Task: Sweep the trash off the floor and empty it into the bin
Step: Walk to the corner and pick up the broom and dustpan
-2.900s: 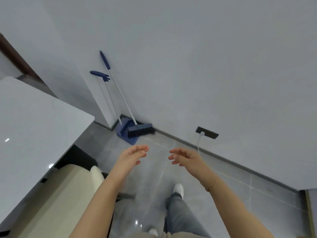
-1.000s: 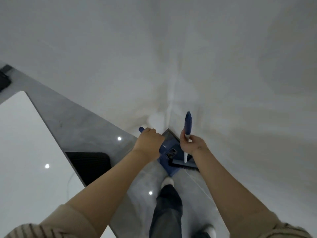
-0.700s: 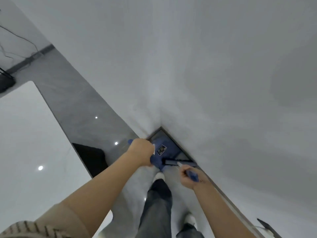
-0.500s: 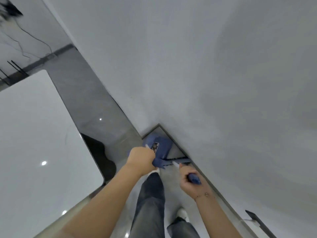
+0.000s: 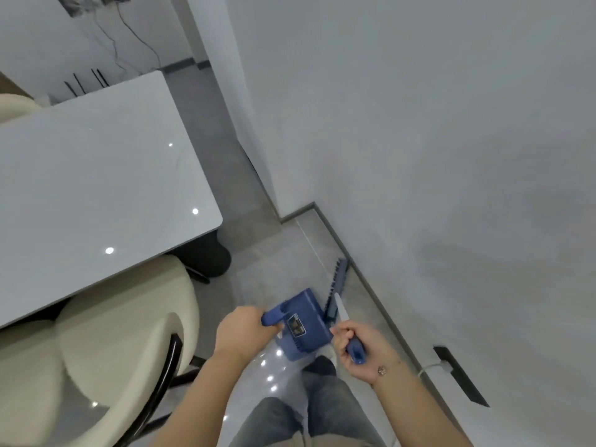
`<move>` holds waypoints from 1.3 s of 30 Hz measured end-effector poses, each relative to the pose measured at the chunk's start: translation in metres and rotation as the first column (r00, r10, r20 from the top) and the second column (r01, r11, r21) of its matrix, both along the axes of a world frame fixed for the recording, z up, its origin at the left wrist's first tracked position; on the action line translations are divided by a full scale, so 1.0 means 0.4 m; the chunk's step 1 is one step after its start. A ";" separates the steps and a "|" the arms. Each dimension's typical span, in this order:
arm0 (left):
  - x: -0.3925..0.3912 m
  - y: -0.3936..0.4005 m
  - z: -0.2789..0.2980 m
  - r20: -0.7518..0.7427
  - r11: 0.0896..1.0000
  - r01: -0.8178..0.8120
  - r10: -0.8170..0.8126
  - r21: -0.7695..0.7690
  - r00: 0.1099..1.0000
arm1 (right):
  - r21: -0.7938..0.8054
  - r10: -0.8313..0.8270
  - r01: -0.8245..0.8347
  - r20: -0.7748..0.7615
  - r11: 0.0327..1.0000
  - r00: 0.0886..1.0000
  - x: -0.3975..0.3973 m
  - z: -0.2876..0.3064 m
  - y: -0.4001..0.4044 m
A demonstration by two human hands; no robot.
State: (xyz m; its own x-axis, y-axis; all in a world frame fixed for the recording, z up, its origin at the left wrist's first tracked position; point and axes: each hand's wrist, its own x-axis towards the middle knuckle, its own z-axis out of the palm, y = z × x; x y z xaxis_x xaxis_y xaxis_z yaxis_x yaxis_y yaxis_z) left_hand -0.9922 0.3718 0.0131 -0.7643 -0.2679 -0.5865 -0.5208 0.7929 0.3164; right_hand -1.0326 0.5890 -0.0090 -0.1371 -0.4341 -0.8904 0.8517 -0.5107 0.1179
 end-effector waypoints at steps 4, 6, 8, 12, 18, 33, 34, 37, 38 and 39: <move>0.204 0.003 -0.003 -0.028 0.946 -0.273 0.282 0.176 0.959 | 0.060 0.126 -0.121 -0.086 0.991 0.988 0.182 -0.010 -0.017; 0.302 0.003 -0.003 -0.075 0.902 -0.365 0.390 0.229 0.918 | 0.151 0.217 -0.196 -0.136 0.969 0.967 0.278 -0.003 -0.032; 0.405 0.002 0.000 -0.097 0.875 -0.399 0.438 0.275 0.894 | 0.261 0.329 -0.279 -0.173 0.924 0.929 0.377 0.000 -0.044; 0.641 0.007 0.025 -0.134 0.873 -0.381 0.435 0.306 0.890 | 0.377 0.497 -0.402 -0.197 0.834 0.845 0.584 0.022 -0.054; 0.979 0.000 0.076 -0.129 0.761 -0.528 0.608 0.378 0.783 | 0.482 0.657 -0.518 -0.175 0.707 0.733 0.872 0.095 -0.062; 1.599 -0.001 0.064 -0.103 0.472 -0.847 0.881 0.244 0.462 | 0.409 0.865 -0.767 -0.145 0.495 0.481 1.311 0.067 -0.153; 1.639 -0.005 0.060 -0.103 0.460 -0.854 0.888 0.242 0.449 | 0.403 0.870 -0.776 -0.139 0.486 0.473 1.343 0.063 -0.166; 1.761 -0.044 0.049 -0.089 0.386 -0.886 0.922 0.257 0.376 | 0.379 0.897 -0.815 -0.130 0.438 0.422 1.449 0.067 -0.227; 1.809 -0.070 0.048 -0.083 0.370 -0.893 0.929 0.256 0.361 | 0.373 0.901 -0.822 -0.132 0.431 0.413 1.495 0.071 -0.257; 1.857 -0.101 0.047 -0.083 0.364 -0.895 0.931 0.257 0.354 | 0.369 0.902 -0.825 -0.136 0.429 0.409 1.541 0.073 -0.293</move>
State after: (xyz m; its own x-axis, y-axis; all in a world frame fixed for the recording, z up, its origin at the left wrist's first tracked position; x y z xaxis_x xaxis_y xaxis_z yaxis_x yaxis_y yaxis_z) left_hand -0.2494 0.3313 0.0317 -0.1892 -0.7995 -0.5701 -0.8091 -0.2020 0.5518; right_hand -0.4162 0.4719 0.0201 -0.0463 -0.2761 -0.9600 0.8152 0.5450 -0.1961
